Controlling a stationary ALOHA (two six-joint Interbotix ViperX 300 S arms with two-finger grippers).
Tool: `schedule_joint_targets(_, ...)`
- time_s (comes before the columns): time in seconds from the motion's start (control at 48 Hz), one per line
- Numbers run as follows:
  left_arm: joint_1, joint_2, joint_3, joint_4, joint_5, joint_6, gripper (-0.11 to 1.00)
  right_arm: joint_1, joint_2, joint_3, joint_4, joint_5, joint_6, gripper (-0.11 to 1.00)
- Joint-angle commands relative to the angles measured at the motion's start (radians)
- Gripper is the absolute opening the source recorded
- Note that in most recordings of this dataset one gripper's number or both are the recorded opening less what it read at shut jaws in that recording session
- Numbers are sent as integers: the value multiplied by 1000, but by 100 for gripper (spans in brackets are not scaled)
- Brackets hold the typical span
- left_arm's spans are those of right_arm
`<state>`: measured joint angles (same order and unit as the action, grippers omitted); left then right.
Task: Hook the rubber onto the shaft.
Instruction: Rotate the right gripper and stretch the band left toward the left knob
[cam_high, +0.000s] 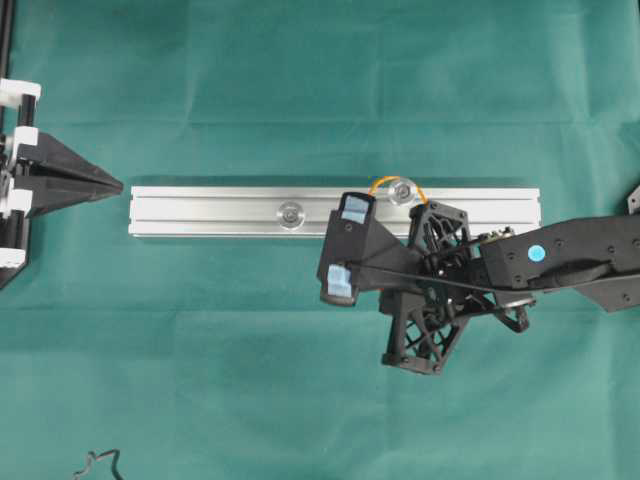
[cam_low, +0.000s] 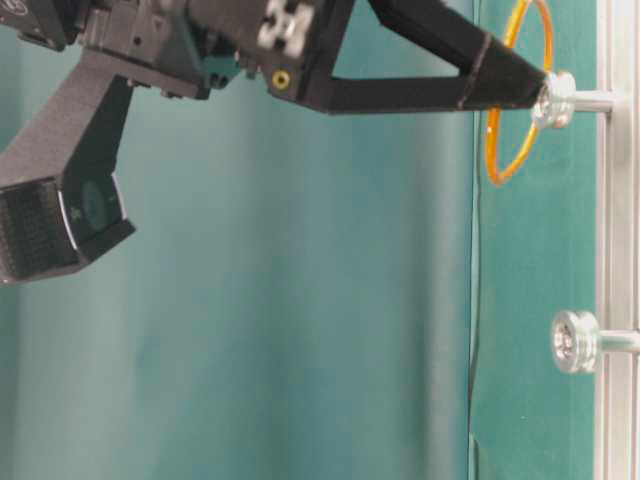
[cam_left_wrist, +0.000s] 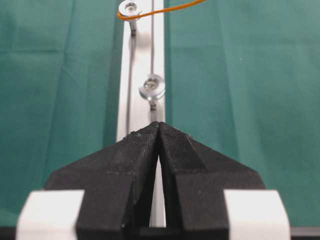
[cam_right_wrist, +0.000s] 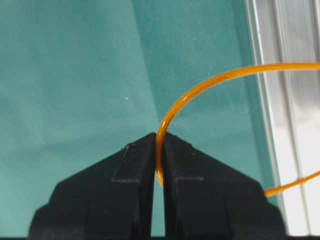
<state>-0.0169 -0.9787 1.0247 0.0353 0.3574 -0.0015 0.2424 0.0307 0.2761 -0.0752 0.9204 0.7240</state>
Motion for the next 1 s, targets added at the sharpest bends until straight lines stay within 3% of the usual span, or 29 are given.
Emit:
schedule_joint_targets(0.0,-3,8,-31,2,-8,2,0,3,-14,-23,3,9,71,6)
schedule_joint_targets(0.521,-3,8,-31,2,-8,5,0,-6,-14,-23,3,35,403,6)
schedule_joint_targets(0.98,-3,8,-31,2,-8,8,0,-18,8,-58,3,29,431,6)
